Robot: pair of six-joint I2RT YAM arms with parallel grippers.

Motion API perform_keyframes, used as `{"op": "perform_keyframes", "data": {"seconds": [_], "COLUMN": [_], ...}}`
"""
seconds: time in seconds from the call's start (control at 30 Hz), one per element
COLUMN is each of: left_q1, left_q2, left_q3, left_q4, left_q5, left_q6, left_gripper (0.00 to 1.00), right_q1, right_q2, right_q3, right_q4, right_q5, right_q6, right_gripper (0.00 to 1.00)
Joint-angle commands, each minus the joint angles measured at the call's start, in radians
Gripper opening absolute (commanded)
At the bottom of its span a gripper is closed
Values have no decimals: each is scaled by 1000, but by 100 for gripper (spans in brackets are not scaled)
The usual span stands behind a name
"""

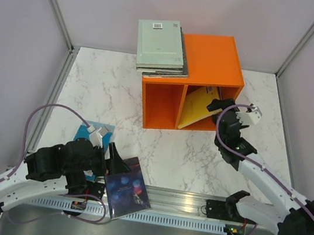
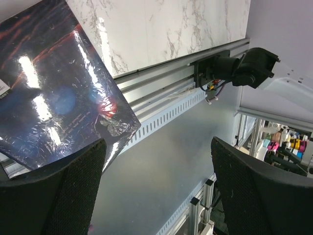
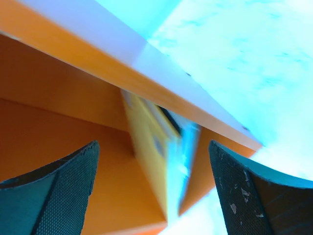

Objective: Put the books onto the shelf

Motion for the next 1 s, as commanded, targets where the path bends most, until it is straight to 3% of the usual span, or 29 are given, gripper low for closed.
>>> {"op": "perform_keyframes", "data": {"seconds": [0.0,0.13,0.23,0.37,0.43,0.57,0.97], "left_q1": [0,0,0,0,0,0,2], "left_q2": [-19,6,73,154,168,179,337], "left_q3": [-18,-33,-64,-123,-166,-246,-355], "left_q4": [-41,-88,-128,-112,-96,-47,117], "left_q5": [-79,-98,-99,-69,-58,-6,30], "left_q6": [-63,-69,-84,-126,-136,-173,-140], "left_gripper": [89,91,91,91,90,86,83], "right_q1": [-12,-7,8,98,172,330,612], "right_q2": [-118,-245,-306,-276,-194,-40,572], "right_q3": [-61,-112,-168,-311,-388,-408,-207], "right_q4": [-176,-259,-260,-73,27,225,615], "right_q5": [-59,-198,-430,-709,-819,-846,-939], "right_q6": [24,-7,-35,19,83,119,229], "right_gripper": [96,98,98,98,98,98,98]}}
